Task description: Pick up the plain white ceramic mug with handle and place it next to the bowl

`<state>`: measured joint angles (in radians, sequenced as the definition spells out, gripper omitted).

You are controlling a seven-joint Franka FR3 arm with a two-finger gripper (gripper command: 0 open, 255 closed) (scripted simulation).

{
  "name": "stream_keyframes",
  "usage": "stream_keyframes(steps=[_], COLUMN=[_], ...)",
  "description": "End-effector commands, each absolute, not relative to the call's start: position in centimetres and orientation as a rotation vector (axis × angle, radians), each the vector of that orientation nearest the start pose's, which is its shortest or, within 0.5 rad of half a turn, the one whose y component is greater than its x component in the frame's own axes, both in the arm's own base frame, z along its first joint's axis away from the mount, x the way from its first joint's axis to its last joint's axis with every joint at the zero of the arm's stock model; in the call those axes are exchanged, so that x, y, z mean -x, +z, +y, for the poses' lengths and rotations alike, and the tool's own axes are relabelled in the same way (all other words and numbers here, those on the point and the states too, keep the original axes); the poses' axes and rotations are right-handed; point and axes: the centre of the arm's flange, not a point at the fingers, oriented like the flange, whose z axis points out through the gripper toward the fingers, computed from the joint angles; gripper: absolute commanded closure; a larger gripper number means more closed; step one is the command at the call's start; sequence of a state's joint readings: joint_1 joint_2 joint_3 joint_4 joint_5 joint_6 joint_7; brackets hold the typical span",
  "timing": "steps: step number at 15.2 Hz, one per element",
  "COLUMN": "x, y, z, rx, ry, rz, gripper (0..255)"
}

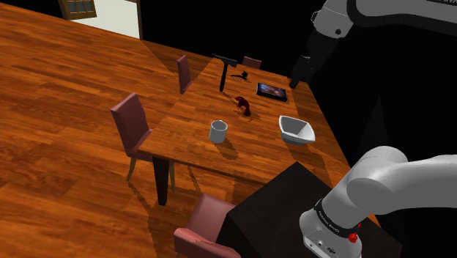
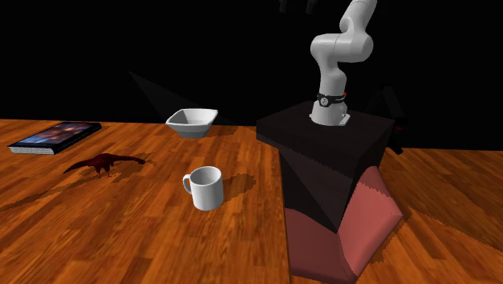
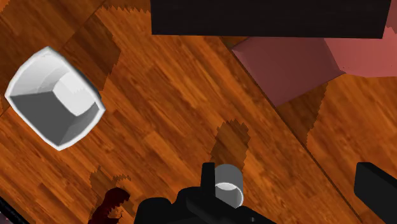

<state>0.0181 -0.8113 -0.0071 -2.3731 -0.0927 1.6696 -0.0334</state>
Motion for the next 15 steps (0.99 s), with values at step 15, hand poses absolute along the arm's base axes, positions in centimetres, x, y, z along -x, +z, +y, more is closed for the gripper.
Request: stream_keyframes(steps=[15], x=[-43.8], y=[46.2], z=[-1.5], rx=[3.199], ry=[-0.106], rz=[-0.148], gripper=[0])
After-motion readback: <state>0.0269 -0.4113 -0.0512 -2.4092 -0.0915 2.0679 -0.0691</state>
